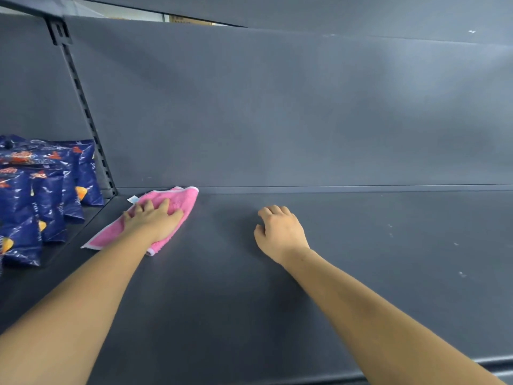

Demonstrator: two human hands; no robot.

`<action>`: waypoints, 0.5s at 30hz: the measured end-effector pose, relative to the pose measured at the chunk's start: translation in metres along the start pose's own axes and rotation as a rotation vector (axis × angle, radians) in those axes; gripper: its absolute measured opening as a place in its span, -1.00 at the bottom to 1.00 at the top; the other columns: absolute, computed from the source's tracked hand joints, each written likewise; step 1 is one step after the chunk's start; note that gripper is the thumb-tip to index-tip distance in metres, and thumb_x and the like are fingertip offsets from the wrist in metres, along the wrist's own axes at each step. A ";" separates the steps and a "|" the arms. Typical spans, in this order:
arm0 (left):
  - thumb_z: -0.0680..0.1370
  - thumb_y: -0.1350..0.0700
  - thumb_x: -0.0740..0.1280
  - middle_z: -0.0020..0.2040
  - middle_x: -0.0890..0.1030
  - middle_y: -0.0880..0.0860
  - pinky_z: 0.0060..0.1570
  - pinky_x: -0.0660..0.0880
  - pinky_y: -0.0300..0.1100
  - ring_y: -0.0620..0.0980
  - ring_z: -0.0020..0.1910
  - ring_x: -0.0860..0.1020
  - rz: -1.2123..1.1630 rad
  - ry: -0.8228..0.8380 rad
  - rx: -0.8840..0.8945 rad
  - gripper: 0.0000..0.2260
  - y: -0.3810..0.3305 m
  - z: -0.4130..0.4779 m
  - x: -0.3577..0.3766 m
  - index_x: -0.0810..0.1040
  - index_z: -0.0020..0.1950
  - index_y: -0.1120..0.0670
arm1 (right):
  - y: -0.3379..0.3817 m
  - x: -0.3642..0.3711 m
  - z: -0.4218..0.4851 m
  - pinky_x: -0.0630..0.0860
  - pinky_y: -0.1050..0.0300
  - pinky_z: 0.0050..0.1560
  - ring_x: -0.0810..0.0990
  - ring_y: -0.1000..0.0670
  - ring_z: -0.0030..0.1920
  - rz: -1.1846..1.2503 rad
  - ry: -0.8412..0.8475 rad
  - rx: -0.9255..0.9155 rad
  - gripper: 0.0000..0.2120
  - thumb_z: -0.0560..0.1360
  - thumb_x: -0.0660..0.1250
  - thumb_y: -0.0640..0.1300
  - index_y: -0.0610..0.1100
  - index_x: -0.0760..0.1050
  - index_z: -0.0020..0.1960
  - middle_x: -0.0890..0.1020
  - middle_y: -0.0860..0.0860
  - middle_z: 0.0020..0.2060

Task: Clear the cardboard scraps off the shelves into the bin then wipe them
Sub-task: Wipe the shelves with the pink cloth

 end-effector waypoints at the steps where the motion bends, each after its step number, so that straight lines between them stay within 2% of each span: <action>1: 0.58 -0.17 -0.11 0.55 -0.04 0.15 0.47 -0.04 0.16 0.15 0.52 -0.05 0.003 -0.004 -0.016 -0.47 0.006 -0.001 -0.001 -0.05 0.52 -0.05 | 0.000 0.000 -0.001 0.32 0.11 0.15 0.39 -0.13 0.17 0.001 0.001 0.004 -0.72 0.56 0.08 -0.15 -0.22 0.41 0.19 0.50 -0.10 0.16; 8: 0.59 -0.16 -0.13 0.55 -0.08 0.12 0.47 -0.05 0.13 0.12 0.53 -0.09 0.014 0.005 -0.055 -0.48 0.028 -0.023 -0.002 -0.10 0.52 -0.06 | 0.001 0.000 0.001 0.33 0.09 0.18 0.38 -0.13 0.20 -0.004 0.018 0.012 -0.70 0.55 0.09 -0.14 -0.22 0.41 0.22 0.50 -0.10 0.18; 15: 0.59 -0.15 -0.12 0.55 -0.07 0.13 0.46 -0.10 0.15 0.14 0.53 -0.08 -0.024 -0.004 -0.049 -0.50 0.042 -0.064 0.000 -0.06 0.52 -0.06 | 0.005 -0.001 -0.002 0.30 0.08 0.23 0.36 -0.13 0.26 -0.055 0.044 -0.002 -0.68 0.56 0.08 -0.14 -0.21 0.40 0.25 0.48 -0.10 0.23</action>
Point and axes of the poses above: each hand's wrist, its own z-axis towards the middle knuckle, its own x-axis out of the palm, y = z × x, the point moved 7 cm from there along z, towards the middle knuckle
